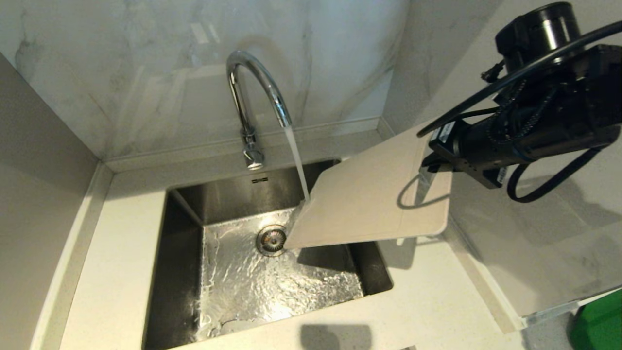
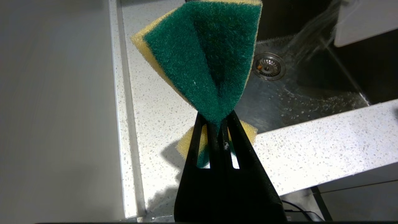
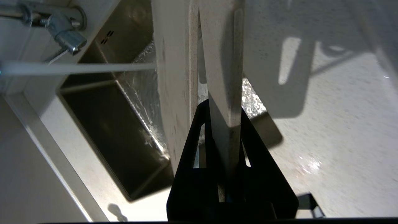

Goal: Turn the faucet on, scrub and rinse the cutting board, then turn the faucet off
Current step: Scrub the cutting board underwater

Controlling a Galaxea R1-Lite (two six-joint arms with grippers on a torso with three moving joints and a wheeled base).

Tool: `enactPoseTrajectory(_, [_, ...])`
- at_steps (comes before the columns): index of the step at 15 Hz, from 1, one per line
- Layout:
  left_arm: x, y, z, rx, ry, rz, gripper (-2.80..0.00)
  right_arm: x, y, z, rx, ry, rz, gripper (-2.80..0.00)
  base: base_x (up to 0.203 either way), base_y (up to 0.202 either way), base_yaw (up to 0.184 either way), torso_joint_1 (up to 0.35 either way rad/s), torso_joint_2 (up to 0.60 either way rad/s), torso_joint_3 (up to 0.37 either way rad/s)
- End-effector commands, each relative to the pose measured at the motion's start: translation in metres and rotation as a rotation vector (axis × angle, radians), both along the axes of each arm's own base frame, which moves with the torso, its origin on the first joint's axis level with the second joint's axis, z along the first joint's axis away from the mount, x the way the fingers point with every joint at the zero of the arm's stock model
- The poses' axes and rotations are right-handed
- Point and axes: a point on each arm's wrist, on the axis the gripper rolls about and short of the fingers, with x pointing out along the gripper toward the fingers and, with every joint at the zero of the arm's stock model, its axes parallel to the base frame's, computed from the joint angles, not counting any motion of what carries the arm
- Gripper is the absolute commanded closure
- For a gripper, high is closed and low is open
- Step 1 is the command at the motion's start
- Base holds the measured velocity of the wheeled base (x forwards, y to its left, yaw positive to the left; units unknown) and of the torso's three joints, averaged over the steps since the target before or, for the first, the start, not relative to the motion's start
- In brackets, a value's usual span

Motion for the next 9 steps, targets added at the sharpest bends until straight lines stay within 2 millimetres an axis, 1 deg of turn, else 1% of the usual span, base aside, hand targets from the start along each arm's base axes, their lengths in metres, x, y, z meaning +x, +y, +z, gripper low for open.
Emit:
enactPoseTrajectory(1, [0.0, 0.0, 0.0, -0.001, 0.001, 0.0, 0.0, 0.041, 0.022, -0.025, 0.016, 0.068, 0.01, 0.0, 0.0, 0.0, 0.0, 0.0, 0.0, 0.0])
enactPoseTrajectory(2, [0.0, 0.0, 0.0, -0.001, 0.001, 0.0, 0.0, 0.046, 0.031, -0.028, 0.025, 0.077, 0.024, 0.0, 0.0, 0.0, 0.0, 0.0, 0.0, 0.0])
enactPoseTrajectory(3, [0.0, 0.0, 0.0, -0.001, 0.0, 0.0, 0.0, 0.047, 0.04, -0.031, 0.027, 0.085, 0.044, 0.0, 0.0, 0.0, 0.0, 0.0, 0.0, 0.0])
enactPoseTrajectory(5, [0.0, 0.0, 0.0, -0.001, 0.0, 0.0, 0.0, 0.048, 0.049, -0.036, 0.024, 0.095, 0.066, 0.0, 0.0, 0.0, 0.0, 0.0, 0.0, 0.0])
enactPoseTrajectory(9, [0.0, 0.0, 0.0, -0.001, 0.002, 0.0, 0.0, 0.051, 0.051, -0.039, 0.02, 0.101, 0.068, 0.0, 0.0, 0.0, 0.0, 0.0, 0.0, 0.0])
